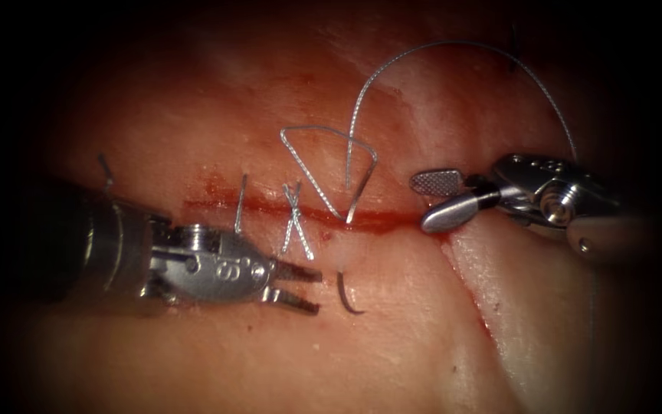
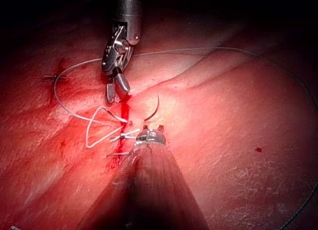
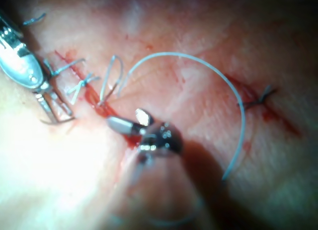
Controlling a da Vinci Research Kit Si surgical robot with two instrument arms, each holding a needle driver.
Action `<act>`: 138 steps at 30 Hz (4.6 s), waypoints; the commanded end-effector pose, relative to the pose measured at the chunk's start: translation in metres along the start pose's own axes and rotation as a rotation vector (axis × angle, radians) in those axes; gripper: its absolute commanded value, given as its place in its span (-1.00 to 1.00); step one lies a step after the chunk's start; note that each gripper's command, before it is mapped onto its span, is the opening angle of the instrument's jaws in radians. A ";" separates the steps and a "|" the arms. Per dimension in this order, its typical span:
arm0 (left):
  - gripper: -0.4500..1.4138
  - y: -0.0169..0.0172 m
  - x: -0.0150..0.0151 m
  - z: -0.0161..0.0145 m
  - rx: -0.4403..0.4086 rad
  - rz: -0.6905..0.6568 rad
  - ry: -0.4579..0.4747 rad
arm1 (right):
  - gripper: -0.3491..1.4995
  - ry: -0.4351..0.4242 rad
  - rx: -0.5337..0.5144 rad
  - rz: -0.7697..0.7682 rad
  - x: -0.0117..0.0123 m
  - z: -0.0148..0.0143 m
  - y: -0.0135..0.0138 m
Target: Wound Closure
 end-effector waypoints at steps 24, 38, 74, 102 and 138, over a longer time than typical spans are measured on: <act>-0.41 -0.0012 0.0031 0.0026 0.056 0.099 0.110 | 0.71 0.000 -0.009 -0.014 -0.0024 0.0028 0.0001; -1.00 0.0021 0.0061 0.0009 0.034 -0.184 0.178 | 0.69 0.002 -0.004 -0.009 -0.0021 0.0024 -0.0005; -1.00 0.0048 0.0149 -0.0090 -0.180 -0.272 0.382 | -1.00 -0.003 -0.026 -0.253 0.0015 0.0004 -0.0054; -1.00 0.0032 0.0156 -0.0120 -0.121 -0.172 0.394 | -1.00 -0.034 -0.099 -0.353 -0.0038 0.0087 -0.0030; -1.00 -0.0115 0.0146 -0.0213 0.164 -0.116 0.401 | 0.20 -0.016 -0.156 -0.320 -0.0021 0.0080 -0.0080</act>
